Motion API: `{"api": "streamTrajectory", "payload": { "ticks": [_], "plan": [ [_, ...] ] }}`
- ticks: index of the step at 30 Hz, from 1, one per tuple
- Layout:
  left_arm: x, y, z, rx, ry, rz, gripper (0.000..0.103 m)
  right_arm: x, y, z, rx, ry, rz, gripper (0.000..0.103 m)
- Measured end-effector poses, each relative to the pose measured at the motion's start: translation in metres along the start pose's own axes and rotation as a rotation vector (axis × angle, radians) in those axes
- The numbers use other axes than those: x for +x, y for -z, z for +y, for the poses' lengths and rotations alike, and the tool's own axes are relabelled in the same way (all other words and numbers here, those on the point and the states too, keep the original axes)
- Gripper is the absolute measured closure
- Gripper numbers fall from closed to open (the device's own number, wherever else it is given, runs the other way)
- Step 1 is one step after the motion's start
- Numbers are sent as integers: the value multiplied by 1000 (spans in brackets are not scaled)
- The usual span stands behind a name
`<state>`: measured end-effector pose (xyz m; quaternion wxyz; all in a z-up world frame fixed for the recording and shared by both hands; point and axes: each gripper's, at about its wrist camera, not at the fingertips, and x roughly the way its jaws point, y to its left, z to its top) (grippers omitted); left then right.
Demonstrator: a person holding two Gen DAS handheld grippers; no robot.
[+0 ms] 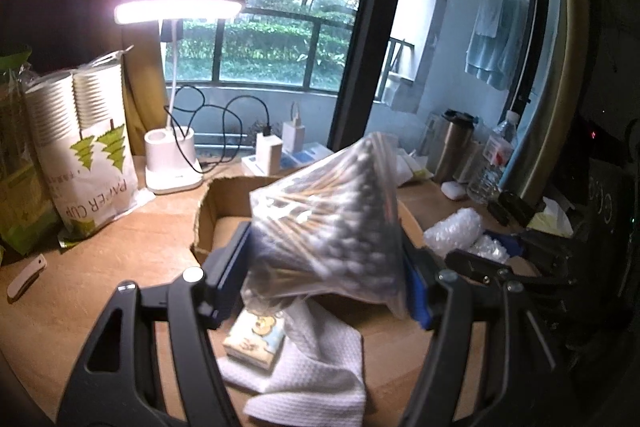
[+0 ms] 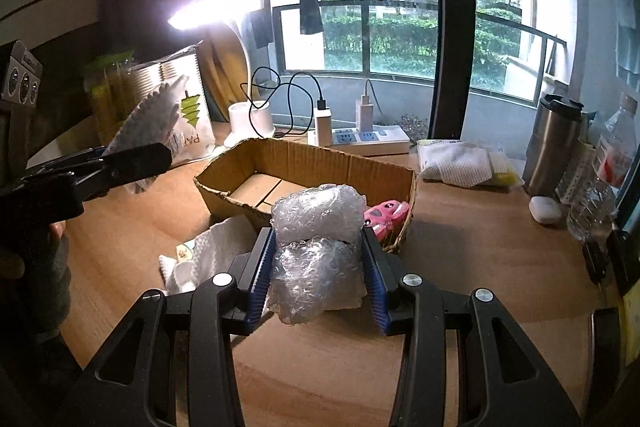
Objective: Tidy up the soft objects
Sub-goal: 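Carry the bubble wrap with the right gripper while the left gripper carries the swab bag into the box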
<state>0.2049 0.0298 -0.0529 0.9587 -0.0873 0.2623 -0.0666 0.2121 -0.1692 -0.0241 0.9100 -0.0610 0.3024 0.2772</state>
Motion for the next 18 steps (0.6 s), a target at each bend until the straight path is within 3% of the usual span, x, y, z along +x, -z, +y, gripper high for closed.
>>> {"api": "streamTrajectory", "payload": {
  "ticks": [18],
  "plan": [
    [51,-15,11,53,-76,-10,35,42,-31,-3,-45,-5,-22,58]
  ]
}}
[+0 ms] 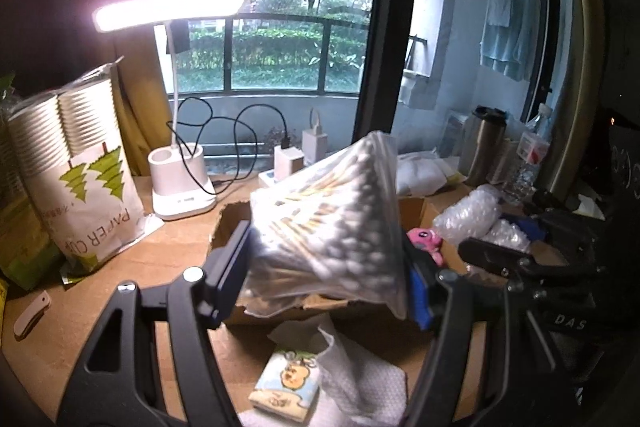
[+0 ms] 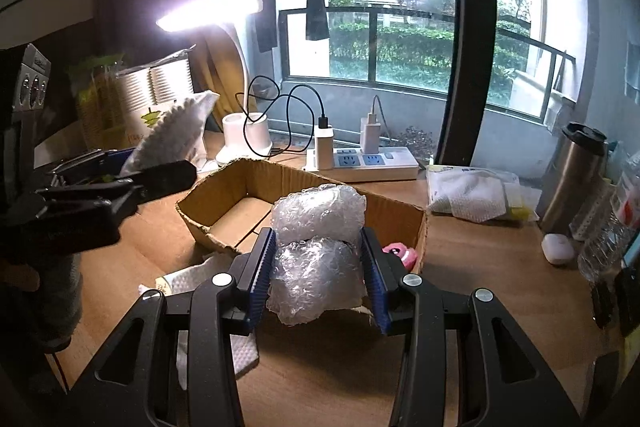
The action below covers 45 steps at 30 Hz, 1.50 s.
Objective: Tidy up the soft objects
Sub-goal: 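Carry the bubble wrap with the right gripper while the left gripper carries the swab bag into the box, then open both grippers over the box and move back toward the white towels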
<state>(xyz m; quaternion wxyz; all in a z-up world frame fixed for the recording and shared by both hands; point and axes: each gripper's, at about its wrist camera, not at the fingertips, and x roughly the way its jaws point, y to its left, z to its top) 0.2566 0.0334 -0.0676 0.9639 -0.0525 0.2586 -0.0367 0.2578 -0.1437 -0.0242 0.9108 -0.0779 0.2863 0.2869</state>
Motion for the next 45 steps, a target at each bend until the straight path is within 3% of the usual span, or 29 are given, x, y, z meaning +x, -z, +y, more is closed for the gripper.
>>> {"api": "streamTrajectory", "payload": {
  "ticks": [21,27,45],
  "plan": [
    [66,9,-2,-4,44,82,31,63,-10,-29,67,14,10,55],
    [58,6,-3,-3,56,59,19,60,-11,-29,73,23,4,38],
    [-7,4,-3,-19,33,-32,18,5,-10,-2,46,39,-56,37]
  ]
}}
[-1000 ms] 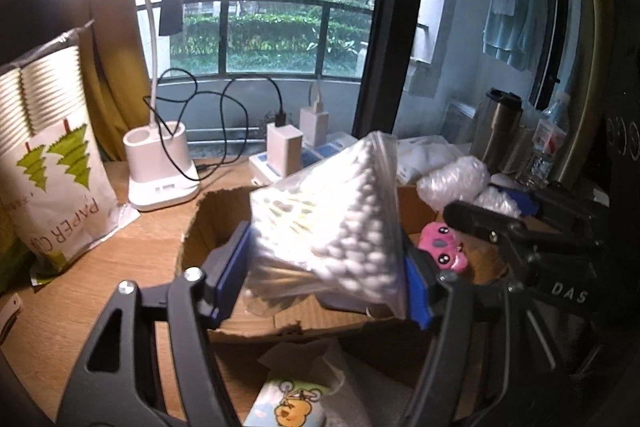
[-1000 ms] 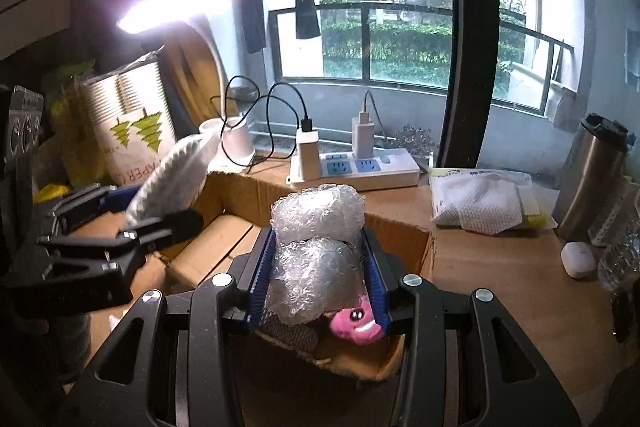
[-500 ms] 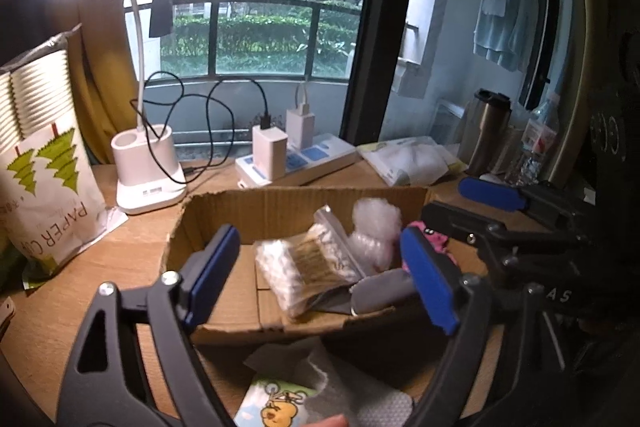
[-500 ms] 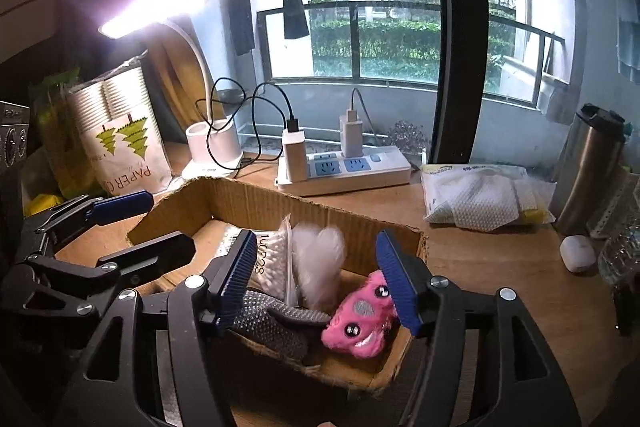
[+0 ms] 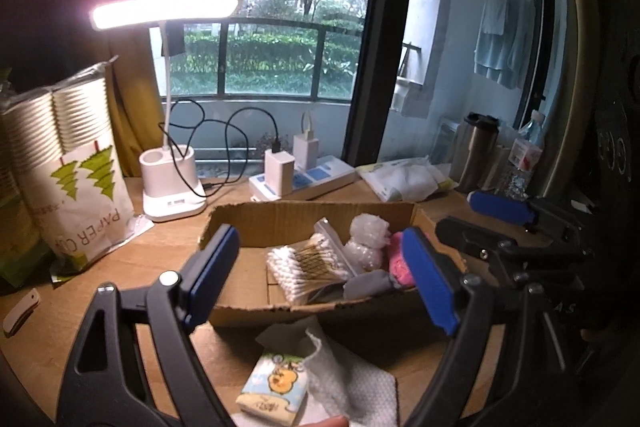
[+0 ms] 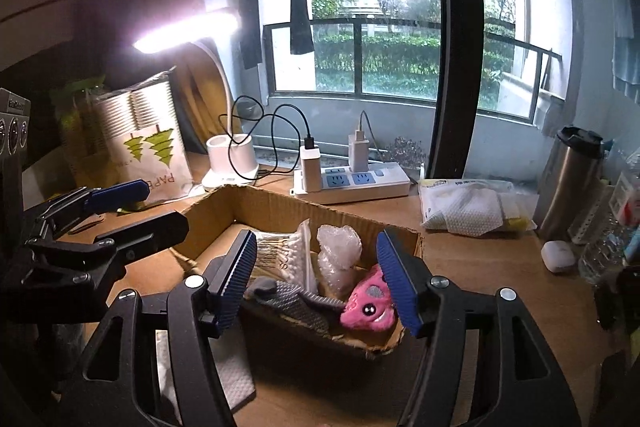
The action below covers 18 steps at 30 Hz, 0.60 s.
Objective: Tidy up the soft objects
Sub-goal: 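Open both grippers over the box and move back toward the white towels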
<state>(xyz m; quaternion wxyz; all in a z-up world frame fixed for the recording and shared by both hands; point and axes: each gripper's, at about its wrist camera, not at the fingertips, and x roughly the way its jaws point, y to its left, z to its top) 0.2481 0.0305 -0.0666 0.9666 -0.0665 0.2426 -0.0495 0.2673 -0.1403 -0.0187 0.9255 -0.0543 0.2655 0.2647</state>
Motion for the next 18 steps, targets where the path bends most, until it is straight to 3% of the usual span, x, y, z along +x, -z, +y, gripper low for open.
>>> {"api": "streamTrajectory", "payload": {
  "ticks": [18],
  "plan": [
    [-66,23,-2,-8,-36,-37,18,-50,18,32,-33,-23,-27,37]
  ]
}}
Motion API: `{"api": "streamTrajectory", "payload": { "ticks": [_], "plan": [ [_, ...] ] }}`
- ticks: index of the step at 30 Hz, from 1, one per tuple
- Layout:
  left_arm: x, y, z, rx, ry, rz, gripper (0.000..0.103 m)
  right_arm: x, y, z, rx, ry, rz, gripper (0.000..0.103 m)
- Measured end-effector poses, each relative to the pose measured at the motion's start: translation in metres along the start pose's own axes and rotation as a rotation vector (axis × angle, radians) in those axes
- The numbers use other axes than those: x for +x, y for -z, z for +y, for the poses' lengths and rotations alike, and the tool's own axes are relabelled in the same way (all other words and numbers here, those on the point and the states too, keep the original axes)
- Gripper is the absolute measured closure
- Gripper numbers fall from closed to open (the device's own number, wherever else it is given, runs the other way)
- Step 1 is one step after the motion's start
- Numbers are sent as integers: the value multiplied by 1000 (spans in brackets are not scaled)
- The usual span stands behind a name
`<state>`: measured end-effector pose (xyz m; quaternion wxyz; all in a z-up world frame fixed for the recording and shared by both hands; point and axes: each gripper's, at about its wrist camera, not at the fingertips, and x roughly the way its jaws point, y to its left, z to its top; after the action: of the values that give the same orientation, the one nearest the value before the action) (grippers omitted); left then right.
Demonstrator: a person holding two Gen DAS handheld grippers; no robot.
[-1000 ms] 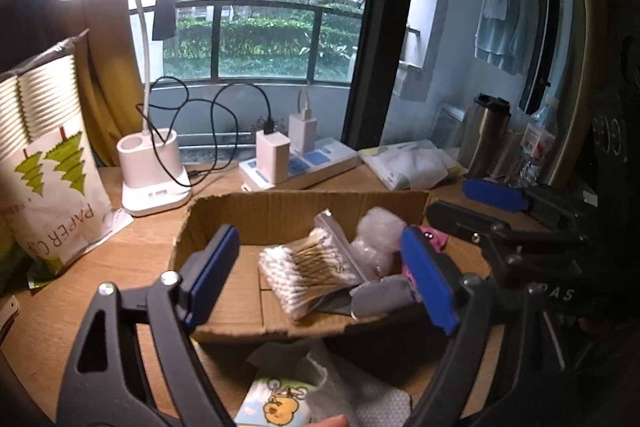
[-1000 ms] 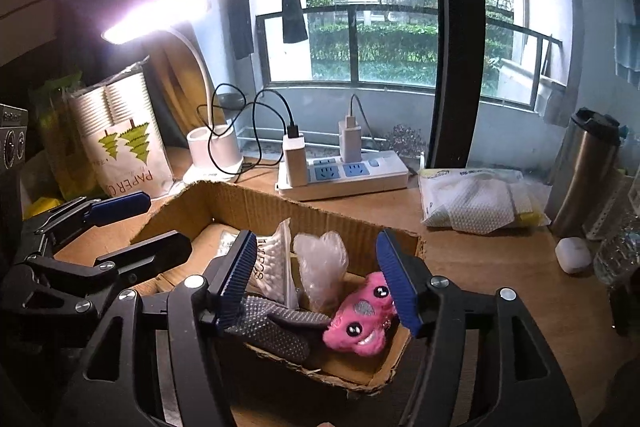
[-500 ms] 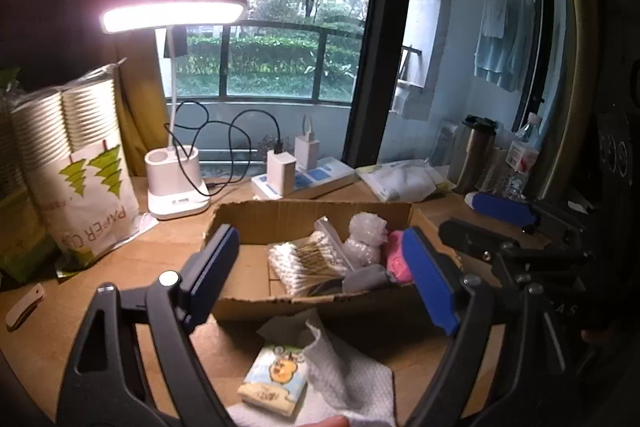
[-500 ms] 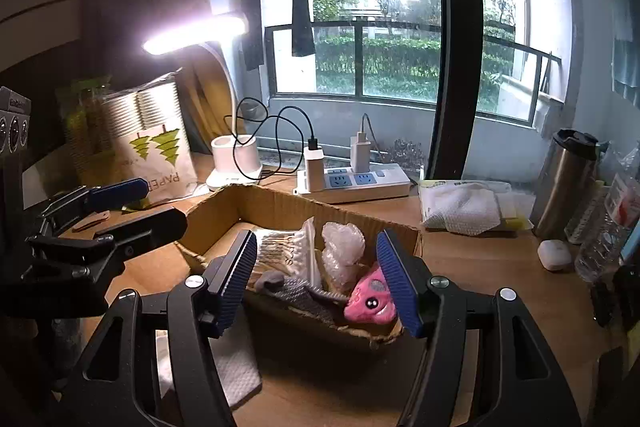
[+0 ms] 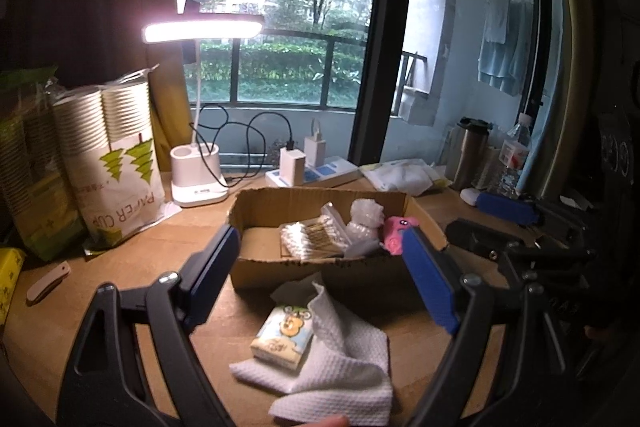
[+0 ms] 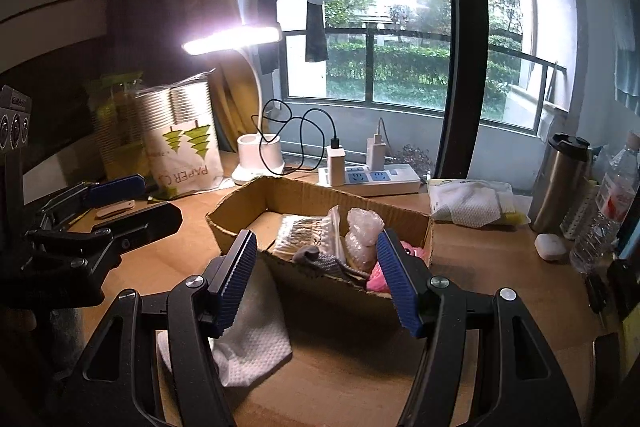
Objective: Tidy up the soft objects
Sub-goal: 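Open both grippers over the box and move back toward the white towels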
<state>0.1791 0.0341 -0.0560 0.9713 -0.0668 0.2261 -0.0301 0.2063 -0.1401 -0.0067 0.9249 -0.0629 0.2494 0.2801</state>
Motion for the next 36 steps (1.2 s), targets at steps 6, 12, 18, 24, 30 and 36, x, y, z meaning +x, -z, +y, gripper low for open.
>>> {"api": "streamTrajectory", "payload": {
  "ticks": [6,12,18,24,30,36],
  "plan": [
    [-12,9,-2,-10,5,-3,18,-10,6,8,-12,-6,-1,37],
    [-19,24,0,-26,6,8,18,-15,17,13,-13,-2,10,37],
    [-23,41,7,-41,0,27,18,-16,29,23,-21,-5,36,37],
    [-27,59,22,-72,-10,47,18,-13,36,35,-34,-7,54,37],
    [-29,74,45,-115,-32,64,18,3,41,52,-51,-27,87,37],
    [-26,84,65,-147,-47,82,18,20,44,71,-71,-49,121,37]
  ]
}}
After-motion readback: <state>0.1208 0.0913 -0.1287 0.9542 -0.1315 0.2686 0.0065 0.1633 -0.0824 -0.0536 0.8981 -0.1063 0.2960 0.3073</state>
